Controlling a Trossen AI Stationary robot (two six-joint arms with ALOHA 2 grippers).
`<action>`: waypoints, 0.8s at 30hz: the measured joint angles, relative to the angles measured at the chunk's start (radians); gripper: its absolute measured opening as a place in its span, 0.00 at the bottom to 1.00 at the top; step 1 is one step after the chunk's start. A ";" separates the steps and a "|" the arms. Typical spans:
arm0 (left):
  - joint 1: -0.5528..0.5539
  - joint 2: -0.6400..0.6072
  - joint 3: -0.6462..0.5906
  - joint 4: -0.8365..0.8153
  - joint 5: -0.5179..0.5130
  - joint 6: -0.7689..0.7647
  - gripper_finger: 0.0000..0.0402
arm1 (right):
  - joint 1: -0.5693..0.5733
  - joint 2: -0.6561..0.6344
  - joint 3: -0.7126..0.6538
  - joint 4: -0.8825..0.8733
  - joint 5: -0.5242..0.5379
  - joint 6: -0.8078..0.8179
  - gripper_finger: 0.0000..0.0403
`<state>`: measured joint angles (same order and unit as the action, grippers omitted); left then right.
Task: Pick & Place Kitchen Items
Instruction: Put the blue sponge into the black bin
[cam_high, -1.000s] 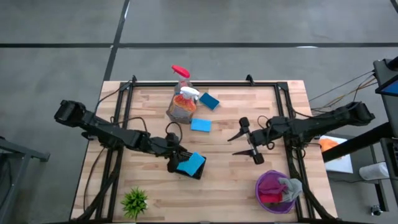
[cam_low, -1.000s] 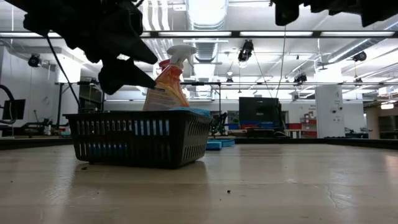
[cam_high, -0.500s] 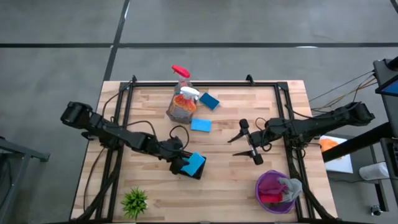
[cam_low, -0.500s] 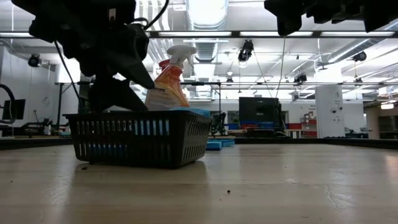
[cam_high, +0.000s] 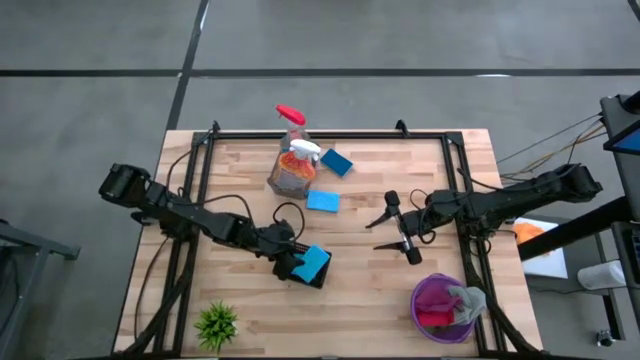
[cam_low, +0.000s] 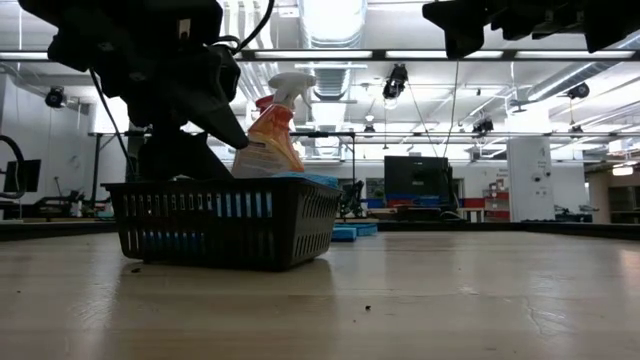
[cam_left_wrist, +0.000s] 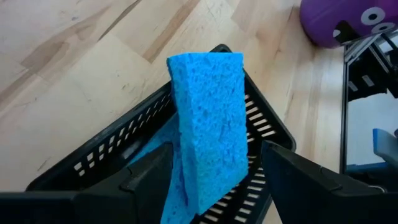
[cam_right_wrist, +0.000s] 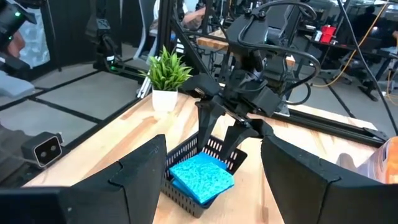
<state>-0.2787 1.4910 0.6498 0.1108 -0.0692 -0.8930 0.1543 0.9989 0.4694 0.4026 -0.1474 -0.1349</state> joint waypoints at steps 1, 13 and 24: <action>0.000 0.000 0.000 0.000 0.000 -0.003 0.61 | 0.000 0.000 0.000 0.000 0.001 0.000 0.63; 0.001 0.008 0.060 -0.074 0.018 0.003 0.45 | 0.000 0.000 0.001 -0.003 0.020 0.000 0.63; 0.005 0.173 0.160 -0.128 0.097 0.056 0.40 | 0.000 0.000 0.002 -0.012 0.020 0.000 0.63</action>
<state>-0.2733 1.6645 0.8099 -0.0176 0.0275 -0.8371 0.1547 0.9989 0.4709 0.3911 -0.1276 -0.1352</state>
